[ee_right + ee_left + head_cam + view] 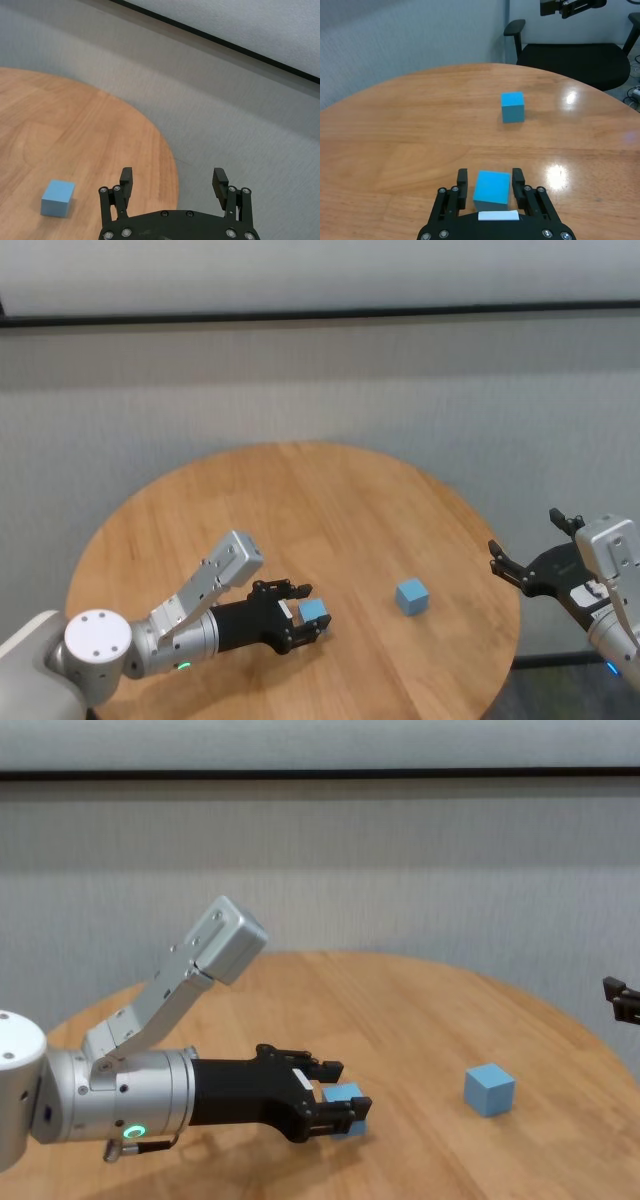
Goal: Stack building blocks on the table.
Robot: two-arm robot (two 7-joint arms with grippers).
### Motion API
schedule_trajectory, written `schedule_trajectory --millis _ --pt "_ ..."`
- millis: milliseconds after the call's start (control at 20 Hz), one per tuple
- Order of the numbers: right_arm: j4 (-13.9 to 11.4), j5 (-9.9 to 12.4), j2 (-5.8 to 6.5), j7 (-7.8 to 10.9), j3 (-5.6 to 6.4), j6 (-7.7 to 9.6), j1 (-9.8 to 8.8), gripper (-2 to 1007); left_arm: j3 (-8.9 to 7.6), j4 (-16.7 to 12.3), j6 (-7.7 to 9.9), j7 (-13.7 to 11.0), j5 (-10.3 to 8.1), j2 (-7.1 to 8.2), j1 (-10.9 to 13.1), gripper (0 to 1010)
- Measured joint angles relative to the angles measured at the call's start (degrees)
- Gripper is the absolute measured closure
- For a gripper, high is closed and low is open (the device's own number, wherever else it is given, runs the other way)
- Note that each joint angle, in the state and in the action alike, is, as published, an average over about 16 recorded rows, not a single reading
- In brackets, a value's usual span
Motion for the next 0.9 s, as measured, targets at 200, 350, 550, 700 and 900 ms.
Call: schedule_trajectory --millis 200,350,550,700,900 --pt "0.0 0.0 0.0 0.0 0.0 0.0 0.0 0 -0.67 -1.1 0.44 0.1 -0.38 0.58 0.3 332" --pt "0.0 0.0 0.0 0.0 0.0 0.0 0.0 0 -1.42 -3.1 1.17 0.4 -0.91 1.52 1.0 235" --pt "0.0 0.0 0.0 0.0 0.0 0.0 0.0 0 -2.74 -7.5 2.63 1.4 -1.76 3.69 2.6 127" --pt "0.0 0.0 0.0 0.0 0.0 0.0 0.0 0 -3.98 -12.4 4.04 2.9 -2.15 6.31 4.7 70" --pt "0.0 0.0 0.0 0.0 0.0 0.0 0.0 0 -6.05 -20.1 6.01 5.5 -2.27 10.68 8.6 26"
